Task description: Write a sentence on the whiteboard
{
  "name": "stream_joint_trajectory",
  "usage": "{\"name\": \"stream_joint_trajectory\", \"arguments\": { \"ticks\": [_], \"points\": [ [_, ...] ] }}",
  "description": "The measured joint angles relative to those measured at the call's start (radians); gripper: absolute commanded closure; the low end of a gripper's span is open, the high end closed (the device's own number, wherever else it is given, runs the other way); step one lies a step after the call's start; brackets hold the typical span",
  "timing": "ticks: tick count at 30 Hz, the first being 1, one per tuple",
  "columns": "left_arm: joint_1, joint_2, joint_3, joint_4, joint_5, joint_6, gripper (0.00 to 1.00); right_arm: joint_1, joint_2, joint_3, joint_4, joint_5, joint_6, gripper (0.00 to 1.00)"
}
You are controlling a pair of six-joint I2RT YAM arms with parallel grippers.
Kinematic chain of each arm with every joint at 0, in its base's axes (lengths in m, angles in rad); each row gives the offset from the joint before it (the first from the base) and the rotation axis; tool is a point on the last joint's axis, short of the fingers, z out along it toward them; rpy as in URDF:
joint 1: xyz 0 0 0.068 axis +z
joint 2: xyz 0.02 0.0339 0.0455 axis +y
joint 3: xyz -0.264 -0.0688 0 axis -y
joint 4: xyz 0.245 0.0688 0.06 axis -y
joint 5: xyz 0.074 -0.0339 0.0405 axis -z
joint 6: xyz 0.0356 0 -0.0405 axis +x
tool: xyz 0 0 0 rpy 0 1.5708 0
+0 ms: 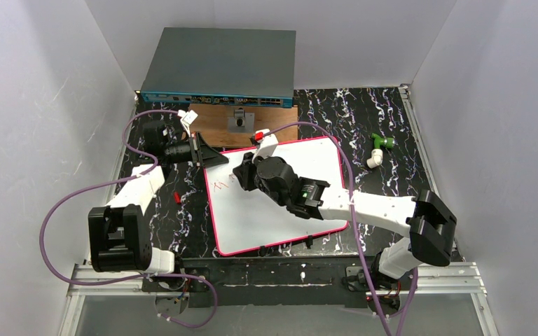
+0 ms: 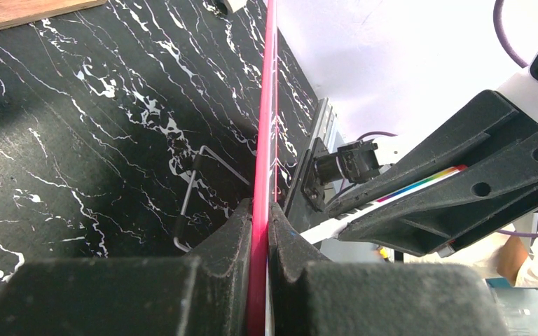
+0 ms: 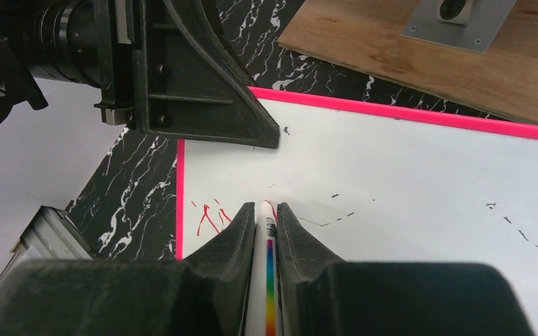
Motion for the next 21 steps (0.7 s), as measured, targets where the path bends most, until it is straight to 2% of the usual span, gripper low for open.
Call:
{"name": "stream_joint_trajectory", "arguments": {
  "ticks": [21],
  "points": [
    [-0.003, 0.013, 0.0, 0.011, 0.005, -0.002, 1.0, 0.023, -0.018, -0.048, -0.015, -0.016, 0.076, 0.99]
  ]
}}
